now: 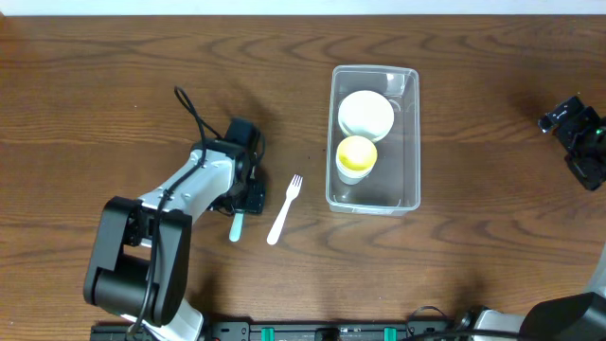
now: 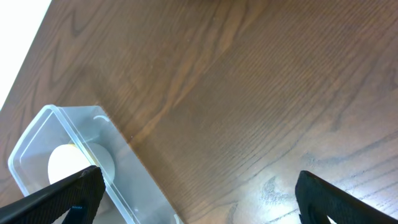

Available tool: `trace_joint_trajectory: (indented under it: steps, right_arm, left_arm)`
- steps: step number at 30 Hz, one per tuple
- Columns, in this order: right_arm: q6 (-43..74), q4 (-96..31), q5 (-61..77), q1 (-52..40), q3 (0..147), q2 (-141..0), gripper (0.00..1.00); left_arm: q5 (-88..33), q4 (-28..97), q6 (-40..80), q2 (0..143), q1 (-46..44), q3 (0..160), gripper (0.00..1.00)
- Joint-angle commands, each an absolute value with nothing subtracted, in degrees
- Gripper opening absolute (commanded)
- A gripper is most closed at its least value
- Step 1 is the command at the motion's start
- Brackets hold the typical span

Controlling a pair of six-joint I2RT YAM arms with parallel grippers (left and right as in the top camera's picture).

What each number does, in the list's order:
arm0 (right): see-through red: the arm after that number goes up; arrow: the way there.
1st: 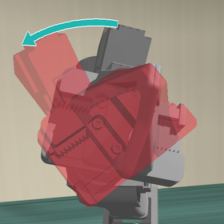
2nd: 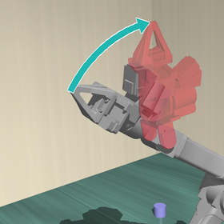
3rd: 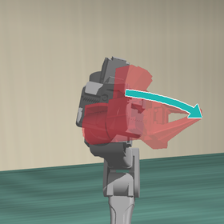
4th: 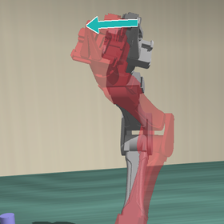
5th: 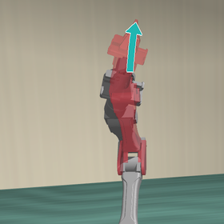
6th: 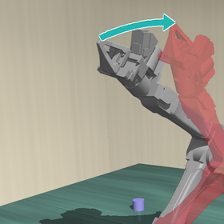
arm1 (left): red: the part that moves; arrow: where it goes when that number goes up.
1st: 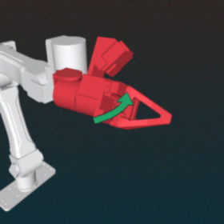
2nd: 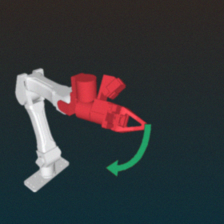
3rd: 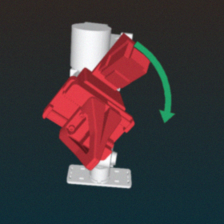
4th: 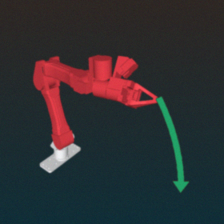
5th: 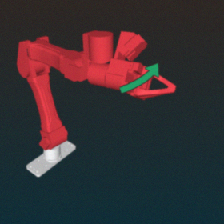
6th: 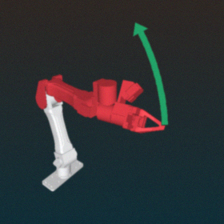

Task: Pack container
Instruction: 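Move left gripper down to the mint spoon and grasp it, then carry the mint spoon into the container's near end and lower it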

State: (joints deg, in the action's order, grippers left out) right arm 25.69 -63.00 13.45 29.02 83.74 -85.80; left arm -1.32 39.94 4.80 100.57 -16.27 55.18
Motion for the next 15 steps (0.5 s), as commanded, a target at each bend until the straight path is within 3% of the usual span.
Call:
trace_joint_trajectory:
  steps: [1,8,10,15]
  right_arm:
    - [26.1,-63.0,13.5,29.3,83.9,-86.0,0.99]
    - [26.1,-63.0,13.5,29.3,83.9,-86.0,0.99]
    - [26.1,-63.0,13.5,29.3,83.9,-86.0,0.99]
    - [26.1,-63.0,13.5,29.3,83.9,-86.0,0.99]
  left_arm:
    - [-1.1,37.0,3.6,100.7,-16.1,52.0,0.64]
    - [-1.0,37.1,3.6,100.6,-16.1,52.6,0.15]
    - [-1.0,39.5,3.6,100.6,-16.1,54.5,0.08]
    - [-1.1,51.4,3.7,99.6,-16.1,64.7,0.06]
